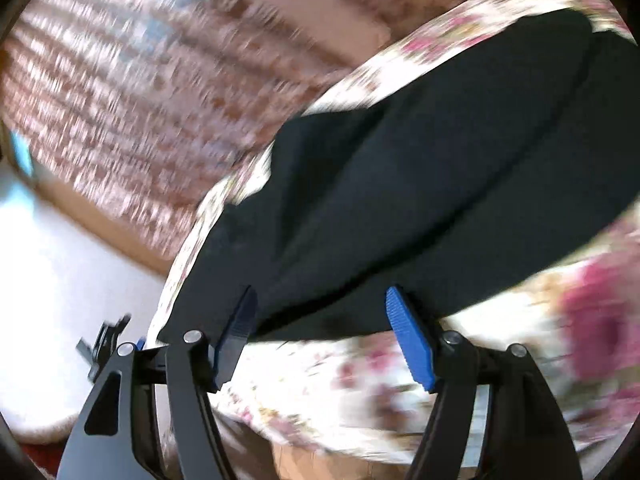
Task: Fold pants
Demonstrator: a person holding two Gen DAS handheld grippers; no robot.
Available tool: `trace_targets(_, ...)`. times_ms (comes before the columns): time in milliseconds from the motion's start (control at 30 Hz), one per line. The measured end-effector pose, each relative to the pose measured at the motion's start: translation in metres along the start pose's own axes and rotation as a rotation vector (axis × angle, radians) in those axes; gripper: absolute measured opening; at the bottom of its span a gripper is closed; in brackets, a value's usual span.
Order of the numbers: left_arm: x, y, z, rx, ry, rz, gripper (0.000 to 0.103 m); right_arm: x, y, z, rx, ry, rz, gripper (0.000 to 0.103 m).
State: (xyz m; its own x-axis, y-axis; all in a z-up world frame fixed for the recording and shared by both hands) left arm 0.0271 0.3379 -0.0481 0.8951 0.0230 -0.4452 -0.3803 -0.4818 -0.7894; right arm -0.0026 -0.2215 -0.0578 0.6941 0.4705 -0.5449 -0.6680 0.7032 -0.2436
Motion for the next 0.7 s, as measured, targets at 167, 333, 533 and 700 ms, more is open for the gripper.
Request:
trace_targets(167,0.058,0.04,-0.076,0.156,0.134,0.192,0.075,-0.021,-0.041,-0.02,0.048,0.063,-0.159,0.068)
trace_targets(333,0.103,0.093,-0.156,0.354,0.26,0.362,0.075,-0.024,-0.057,-0.033,0.071,0.091,-0.211,0.071)
trace_targets(533,0.132,0.123,-0.188,0.564,0.247,0.376,0.088,-0.017,-0.06,-0.043,0.08,0.101,-0.212,0.07)
trace_targets(700,0.122,0.129,-0.185,0.581,0.307,0.288,0.092,-0.029,-0.093,-0.055,0.119,0.114,-0.276,0.07)
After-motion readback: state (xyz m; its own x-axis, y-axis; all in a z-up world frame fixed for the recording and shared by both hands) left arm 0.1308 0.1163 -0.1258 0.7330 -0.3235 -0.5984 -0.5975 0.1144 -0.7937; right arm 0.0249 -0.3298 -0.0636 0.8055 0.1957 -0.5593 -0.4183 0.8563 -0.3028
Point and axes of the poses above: each gripper's, at about its wrist camera, not at the fingertips, and x roughly the way its jaws point, z to its left, y to its underside, the point moved 8 cm from there along x, roughly the way its jaws point, and after that the axes turned 15 degrees about x, right-handed, at the moved point
